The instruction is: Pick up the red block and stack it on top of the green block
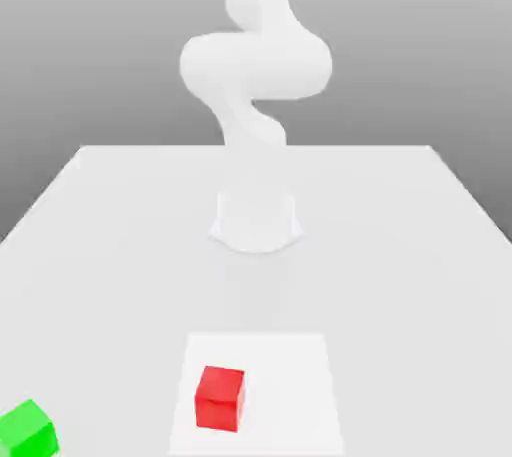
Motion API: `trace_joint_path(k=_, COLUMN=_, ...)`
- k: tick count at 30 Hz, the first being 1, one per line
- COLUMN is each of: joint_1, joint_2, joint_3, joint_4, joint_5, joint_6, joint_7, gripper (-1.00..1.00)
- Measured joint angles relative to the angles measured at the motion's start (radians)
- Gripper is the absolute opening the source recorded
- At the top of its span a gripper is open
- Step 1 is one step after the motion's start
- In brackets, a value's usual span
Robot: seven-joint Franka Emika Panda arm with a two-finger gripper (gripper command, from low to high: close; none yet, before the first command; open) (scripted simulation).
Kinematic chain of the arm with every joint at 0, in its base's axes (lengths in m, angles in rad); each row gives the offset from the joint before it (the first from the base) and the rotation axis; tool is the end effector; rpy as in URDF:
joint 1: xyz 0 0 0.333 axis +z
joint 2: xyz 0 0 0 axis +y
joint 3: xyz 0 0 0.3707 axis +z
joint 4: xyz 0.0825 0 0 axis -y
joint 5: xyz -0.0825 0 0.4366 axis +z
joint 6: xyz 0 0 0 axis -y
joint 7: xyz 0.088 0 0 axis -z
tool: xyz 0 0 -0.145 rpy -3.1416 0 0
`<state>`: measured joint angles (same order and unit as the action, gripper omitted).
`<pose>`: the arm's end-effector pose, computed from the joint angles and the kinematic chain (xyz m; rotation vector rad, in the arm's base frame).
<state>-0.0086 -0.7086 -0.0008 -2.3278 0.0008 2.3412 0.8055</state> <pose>0.4233 -0.0040 0.6788 -2.4849 1.0730 -0.9413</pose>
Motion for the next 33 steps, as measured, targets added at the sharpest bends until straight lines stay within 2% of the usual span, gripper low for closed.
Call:
trace_joint_path(k=22, joint_1=-0.051, joint_2=0.804, joint_3=-0.031, joint_4=-0.244, joint_5=0.008, joint_6=0.363, joint_7=0.05, gripper=0.0)
trace_joint_path(k=28, joint_1=-0.062, joint_2=1.022, joint_3=-0.019, joint_4=-0.231, joint_5=0.022, joint_6=0.531, joint_7=0.042, gripper=0.0)
trace_joint_path(k=29, joint_1=-0.063, joint_2=1.041, joint_3=-0.018, joint_4=-0.228, joint_5=0.024, joint_6=0.547, joint_7=0.04, gripper=-1.0)
trace_joint_path(k=33, joint_1=-0.063, joint_2=1.041, joint_3=-0.018, joint_4=-0.228, joint_5=0.023, joint_6=0.547, joint_7=0.042, gripper=-1.0)
